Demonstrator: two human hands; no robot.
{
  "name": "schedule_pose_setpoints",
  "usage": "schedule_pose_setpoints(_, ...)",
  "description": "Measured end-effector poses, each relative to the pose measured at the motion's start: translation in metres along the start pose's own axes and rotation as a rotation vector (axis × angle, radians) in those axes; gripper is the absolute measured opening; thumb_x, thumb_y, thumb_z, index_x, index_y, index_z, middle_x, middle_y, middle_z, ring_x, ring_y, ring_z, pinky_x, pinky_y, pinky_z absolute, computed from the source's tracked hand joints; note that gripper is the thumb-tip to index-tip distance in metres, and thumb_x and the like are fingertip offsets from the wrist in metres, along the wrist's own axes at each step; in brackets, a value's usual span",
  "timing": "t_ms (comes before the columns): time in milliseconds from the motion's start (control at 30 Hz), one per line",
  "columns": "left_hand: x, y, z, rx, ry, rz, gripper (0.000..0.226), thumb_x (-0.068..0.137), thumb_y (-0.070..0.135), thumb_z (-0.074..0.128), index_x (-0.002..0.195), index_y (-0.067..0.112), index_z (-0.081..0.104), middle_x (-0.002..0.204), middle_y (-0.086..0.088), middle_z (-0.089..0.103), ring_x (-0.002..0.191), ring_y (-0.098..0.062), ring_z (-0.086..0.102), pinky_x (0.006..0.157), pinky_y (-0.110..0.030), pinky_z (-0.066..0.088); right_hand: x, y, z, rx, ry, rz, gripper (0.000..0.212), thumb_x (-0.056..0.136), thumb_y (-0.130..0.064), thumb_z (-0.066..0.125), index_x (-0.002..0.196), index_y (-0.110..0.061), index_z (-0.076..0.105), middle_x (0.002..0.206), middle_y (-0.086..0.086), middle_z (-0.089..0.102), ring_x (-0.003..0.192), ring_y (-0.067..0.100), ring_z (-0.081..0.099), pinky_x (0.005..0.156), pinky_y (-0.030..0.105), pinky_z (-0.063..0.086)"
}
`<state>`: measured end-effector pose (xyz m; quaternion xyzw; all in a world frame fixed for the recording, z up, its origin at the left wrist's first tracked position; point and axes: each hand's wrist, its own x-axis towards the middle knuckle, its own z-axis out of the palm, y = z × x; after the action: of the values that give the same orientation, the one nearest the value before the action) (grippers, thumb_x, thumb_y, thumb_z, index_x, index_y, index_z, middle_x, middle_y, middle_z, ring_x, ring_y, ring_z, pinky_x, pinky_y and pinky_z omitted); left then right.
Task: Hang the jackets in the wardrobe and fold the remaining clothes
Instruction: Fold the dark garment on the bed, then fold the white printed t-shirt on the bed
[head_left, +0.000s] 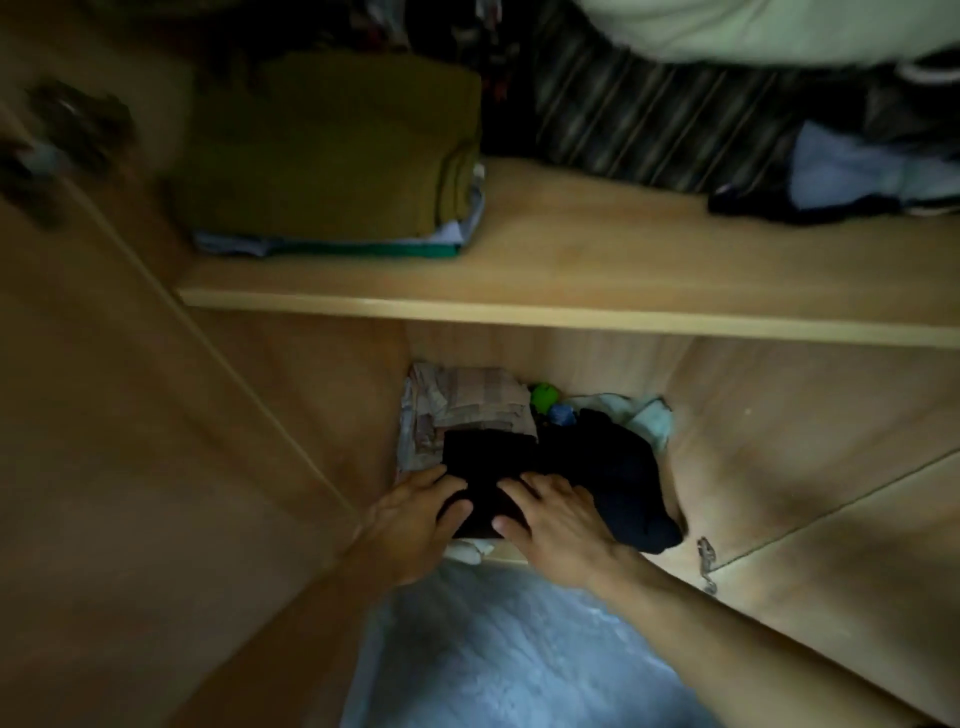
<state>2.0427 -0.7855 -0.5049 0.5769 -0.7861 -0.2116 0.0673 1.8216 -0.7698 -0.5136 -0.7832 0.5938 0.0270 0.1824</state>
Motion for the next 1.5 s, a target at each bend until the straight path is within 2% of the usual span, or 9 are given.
schedule_pose_setpoints(167,-0.074,0.071,-0.105,0.009,0.04,-0.03,0.043,0.092,0.056,0.038,0.124,0.035,0.058,0.121,0.012,0.066,0.109,-0.015,0.063,0.089,-0.027,0.047,-0.064,-0.04,-0.111,0.041,0.013,-0.039,0.059,0.095,-0.065,0.033,0.144,-0.032,0.033,0.143,0.003,0.045,0.126,0.031,0.045,0.097,0.047,0.043)
schedule_pose_setpoints(367,-0.131,0.125,-0.184,0.117,0.147,-0.002,0.036,0.093,0.055,0.046,0.127,0.041,0.046,0.11,0.003,0.07,0.094,-0.027,0.068,0.078,-0.034,0.052,-0.151,-0.069,-0.215,0.1,0.172,-0.057,0.052,0.098,-0.06,0.037,0.139,-0.029,0.042,0.135,0.001,0.051,0.125,0.024,0.048,0.097,0.042,0.044)
schedule_pose_setpoints(500,-0.147,0.152,-0.24,0.153,0.196,0.143,0.04,0.094,0.053,0.046,0.132,0.041,0.045,0.119,0.003,0.065,0.099,-0.028,0.067,0.08,-0.037,0.052,-0.21,-0.084,-0.26,0.022,0.292,-0.019,0.058,0.096,-0.063,0.036,0.143,-0.029,0.04,0.136,-0.001,0.05,0.125,0.024,0.047,0.098,0.044,0.044)
schedule_pose_setpoints(633,-0.182,0.171,-0.271,0.092,0.203,0.291,0.042,0.097,0.051,0.047,0.135,0.034,0.05,0.129,0.005,0.057,0.106,-0.023,0.061,0.087,-0.036,0.05,-0.27,-0.11,-0.272,0.043,0.314,0.128,0.059,0.094,-0.068,0.031,0.14,-0.033,0.042,0.137,-0.002,0.048,0.127,0.025,0.045,0.099,0.046,0.043)
schedule_pose_setpoints(800,-0.242,0.192,-0.264,-0.023,0.216,0.471,0.041,0.097,0.047,0.051,0.132,0.026,0.057,0.132,0.0,0.058,0.117,-0.027,0.057,0.093,-0.041,0.05,-0.343,-0.147,-0.249,0.017,0.361,0.263,0.058,0.095,-0.065,0.032,0.141,-0.032,0.04,0.136,-0.002,0.048,0.128,0.024,0.045,0.101,0.044,0.043)
schedule_pose_setpoints(933,-0.281,0.223,-0.241,-0.014,0.106,0.564,0.043,0.097,0.051,0.049,0.134,0.029,0.054,0.136,0.001,0.056,0.12,-0.028,0.054,0.096,-0.042,0.048,-0.418,-0.165,-0.23,0.138,0.426,0.413,0.049,0.099,-0.056,0.031,0.142,-0.033,0.04,0.141,-0.001,0.045,0.13,0.024,0.043,0.105,0.045,0.041)
schedule_pose_setpoints(1033,-0.302,0.254,-0.225,-0.004,0.047,0.683,0.049,0.096,0.058,0.045,0.135,0.029,0.053,0.14,0.004,0.055,0.125,-0.024,0.052,0.101,-0.043,0.045,-0.479,-0.166,-0.224,0.112,0.445,0.517,0.049,0.1,-0.056,0.032,0.143,-0.033,0.038,0.145,-0.001,0.042,0.131,0.025,0.042,0.106,0.047,0.04)
schedule_pose_setpoints(1333,-0.391,0.391,-0.167,0.075,-0.086,0.985,0.059,0.094,0.066,0.037,0.139,0.029,0.049,0.147,0.005,0.049,0.131,-0.02,0.047,0.108,-0.044,0.042,-0.676,-0.157,-0.184,0.135,0.619,0.81,0.054,0.096,-0.061,0.036,0.141,-0.032,0.041,0.137,0.001,0.047,0.125,0.026,0.045,0.102,0.048,0.043)
schedule_pose_setpoints(1500,-0.473,0.489,-0.104,0.166,-0.102,1.168,0.059,0.094,0.061,0.046,0.145,0.031,0.041,0.145,0.003,0.051,0.128,-0.022,0.049,0.105,-0.035,0.042,-0.817,-0.152,-0.123,0.206,0.735,1.008,0.053,0.095,-0.061,0.04,0.14,-0.032,0.044,0.133,0.001,0.049,0.123,0.026,0.047,0.102,0.046,0.042)
